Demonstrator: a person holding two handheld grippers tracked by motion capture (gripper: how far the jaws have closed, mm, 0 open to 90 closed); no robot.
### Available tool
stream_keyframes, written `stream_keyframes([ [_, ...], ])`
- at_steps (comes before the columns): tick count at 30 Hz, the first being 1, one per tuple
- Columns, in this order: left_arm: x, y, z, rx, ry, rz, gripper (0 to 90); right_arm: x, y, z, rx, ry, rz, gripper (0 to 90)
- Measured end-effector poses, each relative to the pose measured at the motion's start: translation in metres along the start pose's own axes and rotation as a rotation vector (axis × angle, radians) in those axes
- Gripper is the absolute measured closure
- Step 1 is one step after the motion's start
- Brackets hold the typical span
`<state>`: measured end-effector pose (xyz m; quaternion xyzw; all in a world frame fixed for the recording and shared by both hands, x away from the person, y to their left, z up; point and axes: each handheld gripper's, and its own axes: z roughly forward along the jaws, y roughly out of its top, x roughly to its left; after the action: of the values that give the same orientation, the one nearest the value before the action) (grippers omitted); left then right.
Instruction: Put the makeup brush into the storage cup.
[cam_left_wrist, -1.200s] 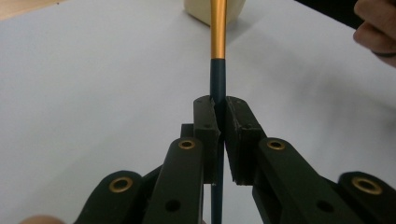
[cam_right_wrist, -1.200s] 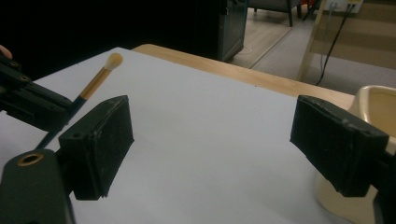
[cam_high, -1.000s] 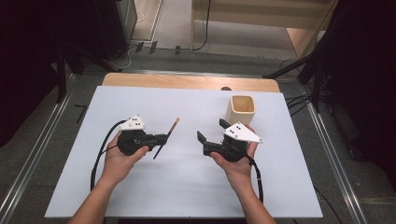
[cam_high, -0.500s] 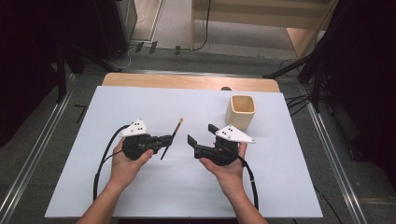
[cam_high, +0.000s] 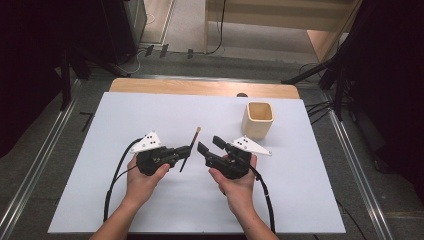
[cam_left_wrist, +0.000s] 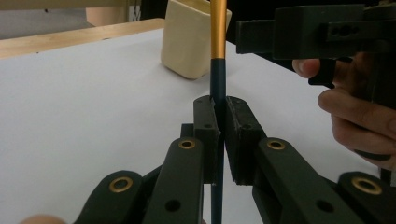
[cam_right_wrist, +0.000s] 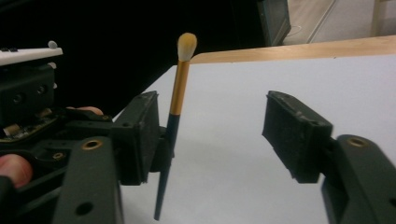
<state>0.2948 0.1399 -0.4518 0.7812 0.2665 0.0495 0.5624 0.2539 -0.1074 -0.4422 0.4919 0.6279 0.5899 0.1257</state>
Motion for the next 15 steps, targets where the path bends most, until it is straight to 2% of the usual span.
stream_keyframes([
  [2,-0.002,0.0,0.003,-0.001,-0.005,-0.001,84.7,0.0,-0.001,0.001,-0.001,0.013,0.015,43.9],
  [5,-0.005,-0.001,0.005,-0.01,-0.005,0.005,84.7,-0.003,-0.003,0.003,0.01,0.066,0.066,49.5],
  [12,-0.012,-0.004,0.01,-0.024,-0.005,0.011,84.7,-0.005,-0.005,0.005,0.012,0.091,0.086,57.7],
  [15,-0.016,-0.006,0.013,-0.031,-0.002,0.021,84.7,-0.003,-0.006,0.005,0.008,0.101,0.121,62.9],
])
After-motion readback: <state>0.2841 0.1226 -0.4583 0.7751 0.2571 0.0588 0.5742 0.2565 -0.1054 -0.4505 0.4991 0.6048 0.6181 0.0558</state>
